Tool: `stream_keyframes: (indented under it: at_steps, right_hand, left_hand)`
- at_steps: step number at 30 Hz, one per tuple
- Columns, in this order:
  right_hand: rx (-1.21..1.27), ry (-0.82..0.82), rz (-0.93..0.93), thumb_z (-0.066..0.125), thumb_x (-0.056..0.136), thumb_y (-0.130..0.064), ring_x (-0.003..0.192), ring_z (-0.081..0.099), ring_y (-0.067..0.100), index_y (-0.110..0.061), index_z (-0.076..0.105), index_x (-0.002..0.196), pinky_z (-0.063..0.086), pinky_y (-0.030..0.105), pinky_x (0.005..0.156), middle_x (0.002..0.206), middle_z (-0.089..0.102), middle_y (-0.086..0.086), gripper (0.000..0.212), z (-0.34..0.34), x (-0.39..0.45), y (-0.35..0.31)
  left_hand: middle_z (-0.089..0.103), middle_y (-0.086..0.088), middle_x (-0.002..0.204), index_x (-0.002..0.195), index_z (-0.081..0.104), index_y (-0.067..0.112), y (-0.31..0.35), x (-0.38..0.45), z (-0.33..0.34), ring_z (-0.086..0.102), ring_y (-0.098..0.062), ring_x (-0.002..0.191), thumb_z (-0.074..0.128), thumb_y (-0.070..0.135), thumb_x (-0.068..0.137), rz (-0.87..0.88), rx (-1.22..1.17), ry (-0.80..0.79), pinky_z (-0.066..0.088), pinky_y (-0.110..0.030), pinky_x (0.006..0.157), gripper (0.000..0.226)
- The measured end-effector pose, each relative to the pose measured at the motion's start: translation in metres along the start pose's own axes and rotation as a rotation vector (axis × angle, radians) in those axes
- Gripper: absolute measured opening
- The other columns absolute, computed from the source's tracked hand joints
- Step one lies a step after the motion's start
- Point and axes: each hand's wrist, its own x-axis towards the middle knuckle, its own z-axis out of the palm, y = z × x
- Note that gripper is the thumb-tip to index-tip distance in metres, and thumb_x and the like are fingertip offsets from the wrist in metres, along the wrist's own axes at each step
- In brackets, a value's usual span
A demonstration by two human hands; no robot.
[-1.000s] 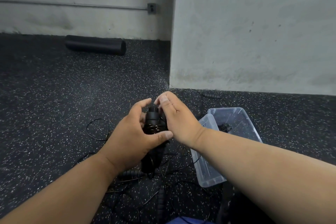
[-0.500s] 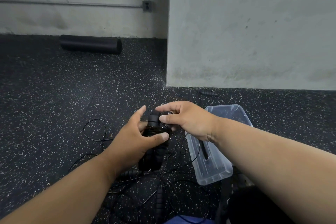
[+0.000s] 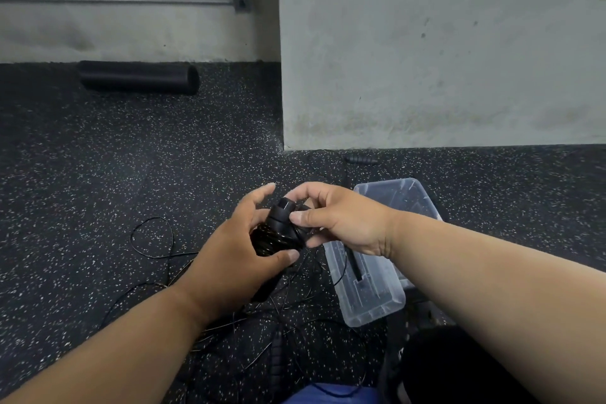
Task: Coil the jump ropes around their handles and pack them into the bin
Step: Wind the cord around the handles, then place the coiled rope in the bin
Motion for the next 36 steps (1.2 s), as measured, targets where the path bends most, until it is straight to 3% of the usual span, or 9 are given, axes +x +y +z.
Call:
stream_keyframes:
  at_steps: [5,10,14,16,19,25,29,33,36]
  right_hand:
    - [0.096,0.089,0.049,0.065,0.102,-0.013,0.091,0.067,0.014,-0.013,0.065,0.128,0.059,0.03,0.075,0.092,0.064,0.003,0.026,-0.014,-0.001,0.014]
    - [0.042,0.006,0.067,0.066,0.102,-0.016,0.093,0.068,0.01,-0.028,0.065,0.133,0.057,0.027,0.075,0.101,0.067,0.0,0.033,-0.034,-0.009,0.016]
    - [0.008,-0.02,0.079,0.074,0.092,-0.012,0.096,0.064,0.024,-0.02,0.069,0.123,0.057,0.027,0.073,0.102,0.059,0.012,0.032,-0.057,-0.01,0.021]
    - [0.074,0.08,0.111,0.071,0.094,-0.005,0.09,0.065,0.021,-0.016,0.067,0.12,0.056,0.027,0.072,0.092,0.063,0.008,0.028,-0.075,-0.009,0.027]
    - [0.174,0.246,0.144,0.066,0.097,0.0,0.085,0.067,0.016,-0.017,0.066,0.115,0.053,0.027,0.069,0.093,0.071,0.002,0.025,-0.102,-0.01,0.038]
    - [0.213,0.4,0.19,0.066,0.097,0.0,0.095,0.066,0.024,-0.014,0.068,0.114,0.054,0.029,0.066,0.108,0.071,0.012,0.022,-0.132,-0.007,0.068]
    - [0.247,0.592,0.263,0.062,0.099,0.002,0.099,0.067,0.033,-0.013,0.065,0.105,0.058,0.047,0.087,0.109,0.071,0.02,0.017,-0.153,-0.009,0.086]
    - [0.282,0.861,0.371,0.06,0.101,0.001,0.102,0.066,0.027,-0.013,0.062,0.111,0.06,0.046,0.093,0.111,0.067,0.013,0.017,-0.188,-0.015,0.113]
    - [0.408,1.028,0.434,0.063,0.101,-0.003,0.103,0.065,0.031,-0.007,0.06,0.123,0.063,0.039,0.066,0.119,0.062,0.016,0.022,-0.22,-0.015,0.146]
  left_hand:
    - [0.056,0.037,0.132,0.162,0.014,0.05,-0.009,0.008,0.011,0.058,0.008,0.12,0.094,0.043,0.074,-0.097,0.003,-0.109,0.043,-0.025,0.107,0.119]
    - [0.073,0.024,0.113,0.137,0.053,0.05,-0.013,0.012,0.02,0.07,0.006,0.102,0.09,0.03,0.081,-0.15,0.002,-0.096,0.058,-0.035,0.1,0.07]
    - [0.062,0.027,0.138,0.154,0.027,0.057,-0.014,0.015,0.033,0.062,0.01,0.117,0.093,0.038,0.075,-0.136,-0.021,-0.118,0.049,-0.029,0.111,0.104]
    - [0.039,0.024,0.161,0.16,0.007,0.057,-0.019,0.02,0.034,0.047,0.004,0.139,0.093,0.052,0.07,-0.134,-0.03,-0.125,0.038,-0.039,0.122,0.125]
    - [0.018,0.019,0.171,0.161,-0.003,0.054,-0.028,0.028,0.031,0.026,-0.007,0.154,0.086,0.063,0.072,-0.173,0.027,-0.083,0.026,-0.046,0.127,0.126]
    - [0.044,0.004,0.16,0.16,0.03,0.043,-0.035,0.035,0.03,0.042,-0.003,0.132,0.077,0.049,0.09,-0.221,0.147,-0.088,0.038,-0.036,0.114,0.085]
    - [0.052,0.02,0.149,0.155,0.038,0.043,-0.04,0.037,0.033,0.048,0.001,0.129,0.075,0.048,0.092,-0.225,0.207,-0.147,0.041,-0.034,0.115,0.073]
    - [0.058,0.03,0.131,0.146,0.048,0.047,-0.046,0.038,0.034,0.055,0.004,0.123,0.075,0.05,0.092,-0.244,0.248,-0.191,0.044,-0.029,0.108,0.06]
    - [0.062,0.031,0.125,0.14,0.052,0.05,-0.05,0.035,0.035,0.06,0.005,0.117,0.075,0.048,0.092,-0.252,0.252,-0.206,0.047,-0.026,0.106,0.053]
